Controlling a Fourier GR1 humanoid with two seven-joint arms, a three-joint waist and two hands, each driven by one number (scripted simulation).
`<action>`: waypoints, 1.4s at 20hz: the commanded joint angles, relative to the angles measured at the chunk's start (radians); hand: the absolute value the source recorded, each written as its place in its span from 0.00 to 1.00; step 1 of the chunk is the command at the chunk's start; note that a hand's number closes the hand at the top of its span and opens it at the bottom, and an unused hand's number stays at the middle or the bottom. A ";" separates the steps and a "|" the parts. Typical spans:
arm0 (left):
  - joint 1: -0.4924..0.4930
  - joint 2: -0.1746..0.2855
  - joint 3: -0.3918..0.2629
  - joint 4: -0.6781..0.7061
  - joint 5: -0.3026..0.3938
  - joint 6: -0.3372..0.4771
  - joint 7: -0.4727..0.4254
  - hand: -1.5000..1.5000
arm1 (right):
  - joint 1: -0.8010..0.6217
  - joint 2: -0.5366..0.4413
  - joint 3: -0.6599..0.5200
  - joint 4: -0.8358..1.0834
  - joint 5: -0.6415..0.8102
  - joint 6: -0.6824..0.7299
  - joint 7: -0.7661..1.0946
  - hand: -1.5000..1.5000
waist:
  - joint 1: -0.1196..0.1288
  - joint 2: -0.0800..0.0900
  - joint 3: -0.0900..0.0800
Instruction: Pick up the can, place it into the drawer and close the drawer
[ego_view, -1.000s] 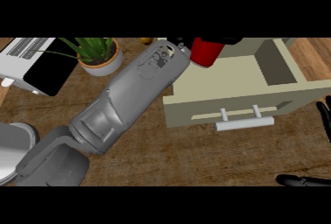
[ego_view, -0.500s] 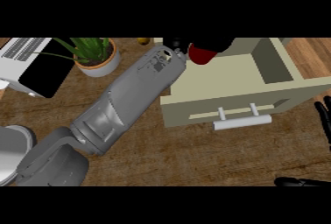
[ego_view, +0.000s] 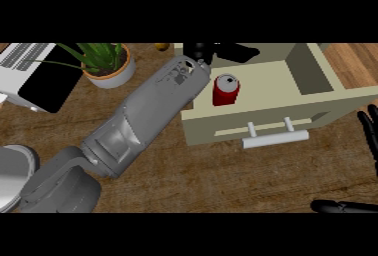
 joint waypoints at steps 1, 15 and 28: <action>-0.024 0.000 0.021 0.026 0.033 0.004 -0.007 0.00 | -0.008 -0.006 0.000 -0.034 0.018 -0.013 0.012 0.00 | -0.002 0.002 -0.001; 0.027 0.000 0.022 -0.083 0.154 0.064 -0.078 0.00 | -0.062 -0.148 0.086 -0.129 0.334 0.020 -0.088 0.00 | 0.026 -0.008 -0.002; -0.004 0.000 0.011 -0.101 0.156 0.068 -0.040 0.00 | -0.141 -0.209 0.306 0.086 0.891 -0.088 -0.127 0.00 | 0.116 -0.027 -0.002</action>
